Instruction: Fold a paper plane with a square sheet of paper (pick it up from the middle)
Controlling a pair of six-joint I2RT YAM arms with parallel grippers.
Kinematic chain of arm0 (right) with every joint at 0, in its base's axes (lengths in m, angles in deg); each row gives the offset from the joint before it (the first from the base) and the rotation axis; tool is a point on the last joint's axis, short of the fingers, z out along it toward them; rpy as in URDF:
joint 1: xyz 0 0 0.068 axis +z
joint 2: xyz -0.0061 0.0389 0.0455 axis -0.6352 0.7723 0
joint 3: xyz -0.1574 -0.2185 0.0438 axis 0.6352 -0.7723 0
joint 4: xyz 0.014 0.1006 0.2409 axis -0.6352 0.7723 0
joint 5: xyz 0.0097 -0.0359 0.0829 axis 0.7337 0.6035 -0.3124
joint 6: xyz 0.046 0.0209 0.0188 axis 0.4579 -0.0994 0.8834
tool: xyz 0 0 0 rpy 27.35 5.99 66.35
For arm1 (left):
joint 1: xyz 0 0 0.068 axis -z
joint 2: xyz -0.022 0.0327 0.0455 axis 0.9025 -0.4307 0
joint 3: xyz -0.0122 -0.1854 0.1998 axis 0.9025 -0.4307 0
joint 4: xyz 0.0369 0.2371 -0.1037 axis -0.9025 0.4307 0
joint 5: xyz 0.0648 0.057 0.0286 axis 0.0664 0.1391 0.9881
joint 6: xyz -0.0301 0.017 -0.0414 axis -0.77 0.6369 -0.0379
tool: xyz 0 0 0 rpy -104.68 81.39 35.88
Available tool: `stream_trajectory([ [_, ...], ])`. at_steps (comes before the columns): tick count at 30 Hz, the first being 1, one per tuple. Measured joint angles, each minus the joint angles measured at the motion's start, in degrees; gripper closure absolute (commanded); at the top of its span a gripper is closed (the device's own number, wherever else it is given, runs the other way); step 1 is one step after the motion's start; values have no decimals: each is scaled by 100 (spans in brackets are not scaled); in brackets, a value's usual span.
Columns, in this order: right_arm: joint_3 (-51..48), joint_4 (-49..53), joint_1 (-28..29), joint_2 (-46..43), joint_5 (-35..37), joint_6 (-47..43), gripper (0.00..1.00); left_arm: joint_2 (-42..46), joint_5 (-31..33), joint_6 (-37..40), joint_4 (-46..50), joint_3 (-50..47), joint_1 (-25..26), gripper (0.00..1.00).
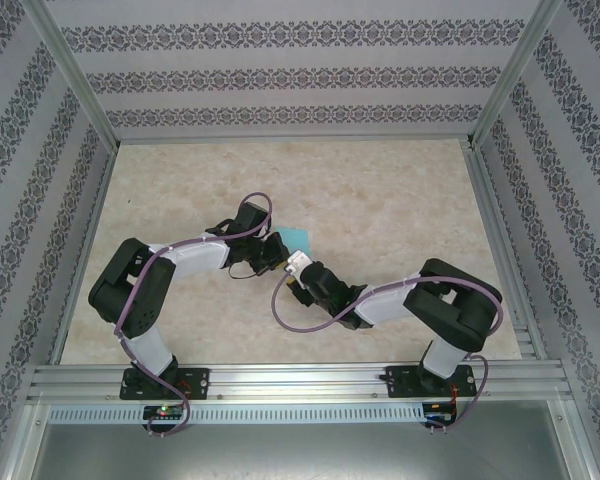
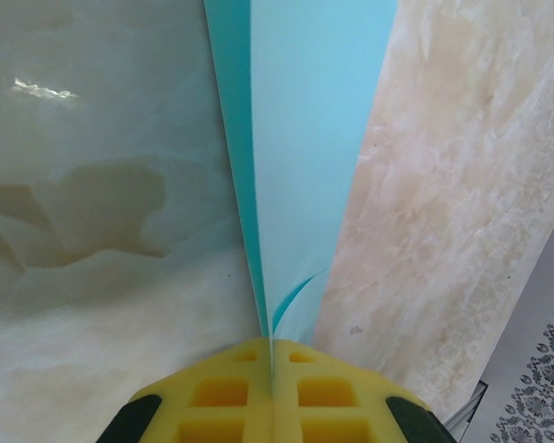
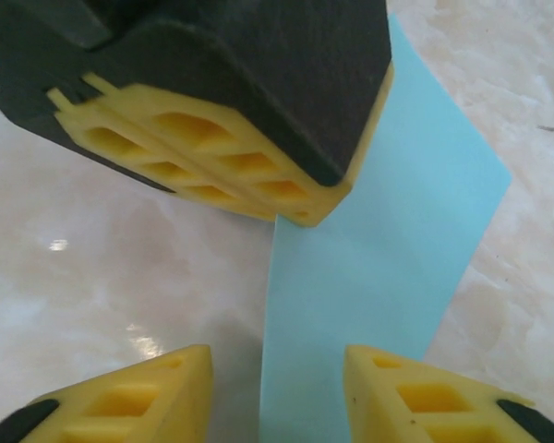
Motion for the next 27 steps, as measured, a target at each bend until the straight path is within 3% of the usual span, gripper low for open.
stream_trajectory([
  [6, 136, -258, 0, 295, 146, -251, 83, 15, 20, -22, 70, 22, -2, 87],
  [11, 22, -575, 0, 293, 251, -400, 89, 52, 22, -39, 153, 122, -28, 75],
  [15, -144, -660, -11, 267, 234, -520, 91, 61, 107, -46, 195, 127, -46, 72],
  [21, -238, -745, -13, 181, 90, -605, 90, 61, 153, -46, 195, 127, -87, 74],
  [27, -264, -782, -13, 140, -48, -640, 82, 61, 149, -59, 192, 120, -118, 86],
])
